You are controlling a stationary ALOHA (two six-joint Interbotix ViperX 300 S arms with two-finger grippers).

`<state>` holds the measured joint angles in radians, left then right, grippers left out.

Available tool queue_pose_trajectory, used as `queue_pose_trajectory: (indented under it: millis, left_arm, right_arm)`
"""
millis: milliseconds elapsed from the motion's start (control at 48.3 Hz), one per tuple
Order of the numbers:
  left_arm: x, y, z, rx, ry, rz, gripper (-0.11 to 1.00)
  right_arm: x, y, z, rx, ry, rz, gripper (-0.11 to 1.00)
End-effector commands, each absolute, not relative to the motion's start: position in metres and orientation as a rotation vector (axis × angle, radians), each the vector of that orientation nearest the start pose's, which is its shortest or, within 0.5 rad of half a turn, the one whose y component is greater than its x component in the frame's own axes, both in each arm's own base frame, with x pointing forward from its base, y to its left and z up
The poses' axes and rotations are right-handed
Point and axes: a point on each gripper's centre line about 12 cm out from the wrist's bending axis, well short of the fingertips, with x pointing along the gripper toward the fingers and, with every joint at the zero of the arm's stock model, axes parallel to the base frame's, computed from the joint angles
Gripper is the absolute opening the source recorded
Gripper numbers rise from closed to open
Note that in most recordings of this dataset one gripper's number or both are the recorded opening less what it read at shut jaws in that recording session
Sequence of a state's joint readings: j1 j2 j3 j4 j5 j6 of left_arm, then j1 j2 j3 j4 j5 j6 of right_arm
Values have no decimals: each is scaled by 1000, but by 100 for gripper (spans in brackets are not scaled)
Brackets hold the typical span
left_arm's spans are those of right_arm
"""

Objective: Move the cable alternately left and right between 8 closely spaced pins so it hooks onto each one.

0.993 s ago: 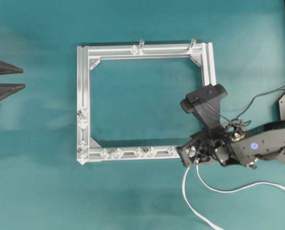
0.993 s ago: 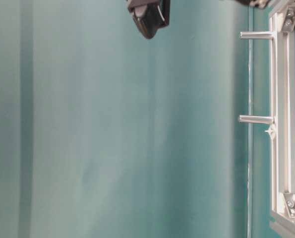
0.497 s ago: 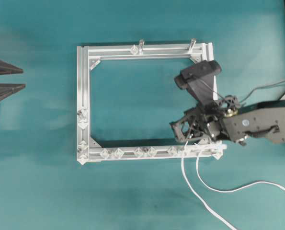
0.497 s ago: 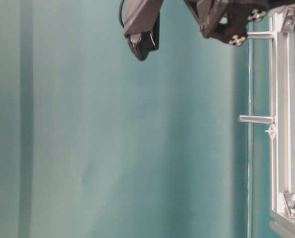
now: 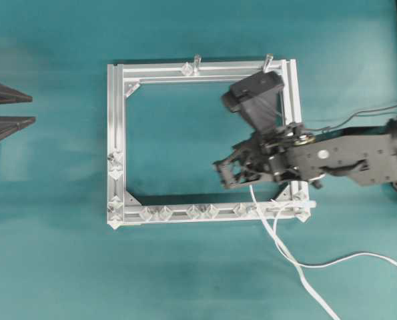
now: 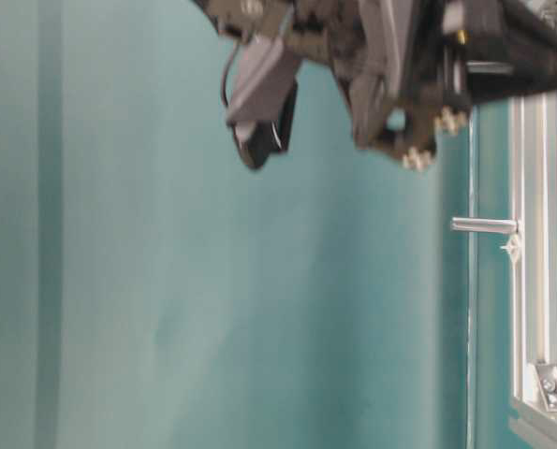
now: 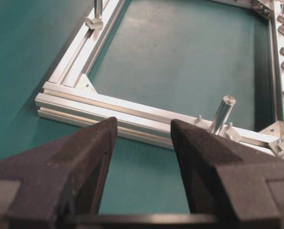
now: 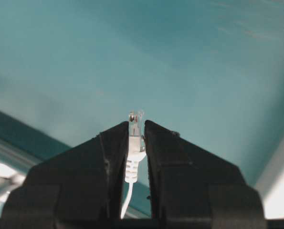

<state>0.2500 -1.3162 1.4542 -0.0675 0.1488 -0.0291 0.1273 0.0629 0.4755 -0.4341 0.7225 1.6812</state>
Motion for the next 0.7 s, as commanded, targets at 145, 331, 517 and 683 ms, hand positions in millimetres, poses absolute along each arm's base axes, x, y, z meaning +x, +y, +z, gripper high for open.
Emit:
queue_pose_trajectory:
  millis: [145,331,517,683]
  left_arm:
    - [133,33,191,-135,259,256,53]
    - [133,33,190,-137,260,256,52]
    - [133,33,191,-135,259,258,53]
    - [133,33,190,-135,260,256,52]
  right_arm:
    - [401,25,177,967,833,-819,13]
    - [396,37,174,960,869,-839,13]
    - [393,52,174,972,884,-834,13]
    - [394,62,177,995,875,-822,13]
